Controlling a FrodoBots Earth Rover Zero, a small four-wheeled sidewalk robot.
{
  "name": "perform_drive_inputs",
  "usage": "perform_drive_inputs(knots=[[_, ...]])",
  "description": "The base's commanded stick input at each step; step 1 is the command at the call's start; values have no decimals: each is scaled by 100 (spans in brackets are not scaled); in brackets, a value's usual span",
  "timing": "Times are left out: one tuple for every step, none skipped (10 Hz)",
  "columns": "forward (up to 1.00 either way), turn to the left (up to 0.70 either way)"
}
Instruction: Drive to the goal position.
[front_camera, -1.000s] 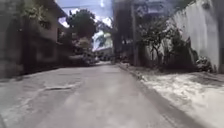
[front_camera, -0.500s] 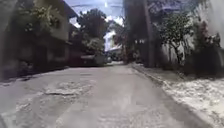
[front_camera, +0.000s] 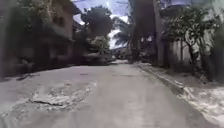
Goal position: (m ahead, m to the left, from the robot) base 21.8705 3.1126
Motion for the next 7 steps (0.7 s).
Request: perform_drive_inputs(knots=[[100, -40], [100, -30], [100, -11], [100, 4], [100, 10], [100, 13], [100, 12]])
